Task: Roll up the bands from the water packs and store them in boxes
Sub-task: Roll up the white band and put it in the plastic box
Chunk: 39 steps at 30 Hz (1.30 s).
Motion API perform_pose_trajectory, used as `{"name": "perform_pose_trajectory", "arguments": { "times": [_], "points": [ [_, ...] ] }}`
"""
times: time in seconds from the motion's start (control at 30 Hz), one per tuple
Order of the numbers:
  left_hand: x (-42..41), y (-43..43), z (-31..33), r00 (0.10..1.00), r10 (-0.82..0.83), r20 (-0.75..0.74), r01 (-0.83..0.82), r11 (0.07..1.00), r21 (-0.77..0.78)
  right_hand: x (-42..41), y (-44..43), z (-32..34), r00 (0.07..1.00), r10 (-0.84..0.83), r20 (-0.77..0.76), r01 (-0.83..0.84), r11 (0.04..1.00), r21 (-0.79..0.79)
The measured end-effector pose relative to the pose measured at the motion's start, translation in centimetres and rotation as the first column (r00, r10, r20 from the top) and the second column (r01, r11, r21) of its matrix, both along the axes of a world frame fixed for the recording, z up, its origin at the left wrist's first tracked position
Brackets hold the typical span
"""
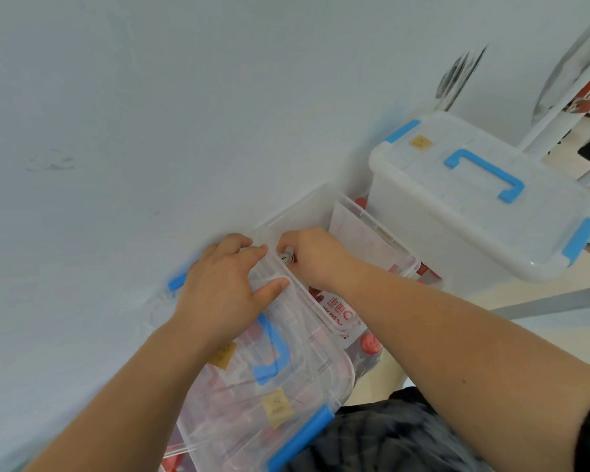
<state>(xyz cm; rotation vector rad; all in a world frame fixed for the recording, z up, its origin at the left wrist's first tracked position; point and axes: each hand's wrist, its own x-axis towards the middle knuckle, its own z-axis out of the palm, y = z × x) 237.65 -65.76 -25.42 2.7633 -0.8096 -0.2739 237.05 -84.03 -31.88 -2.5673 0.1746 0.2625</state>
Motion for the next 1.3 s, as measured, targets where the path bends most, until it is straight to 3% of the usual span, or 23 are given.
{"name": "perform_pose_trajectory", "arguments": {
  "times": [0.2, 0.4, 0.5, 1.3],
  "points": [
    [-0.03, -0.03, -0.12, 1.000, 0.006, 0.003, -0.007, 1.000, 0.004, 0.23, 0.37, 0.55, 0.996, -0.089, 0.003, 0.089, 0.996, 0.006],
    [0.03, 0.06, -0.20, 1.000, 0.011, 0.001, -0.011, 1.000, -0.012, 0.06, -0.38, 0.24, 0.981, -0.173, -0.091, 0.187, 0.966, 0.177],
    [0.03, 0.03, -0.17, 1.000, 0.008, -0.003, -0.008, 1.000, -0.013, 0.24, -0.16, 0.13, 0.964, -0.246, -0.103, 0.262, 0.948, 0.179],
    [0.02, -0.03, 0.02, 1.000, 0.009, -0.014, -0.009, 1.000, 0.003, 0.89, -0.08, 0.81, 0.941, -0.167, -0.293, 0.203, 0.974, 0.097]
  ]
}}
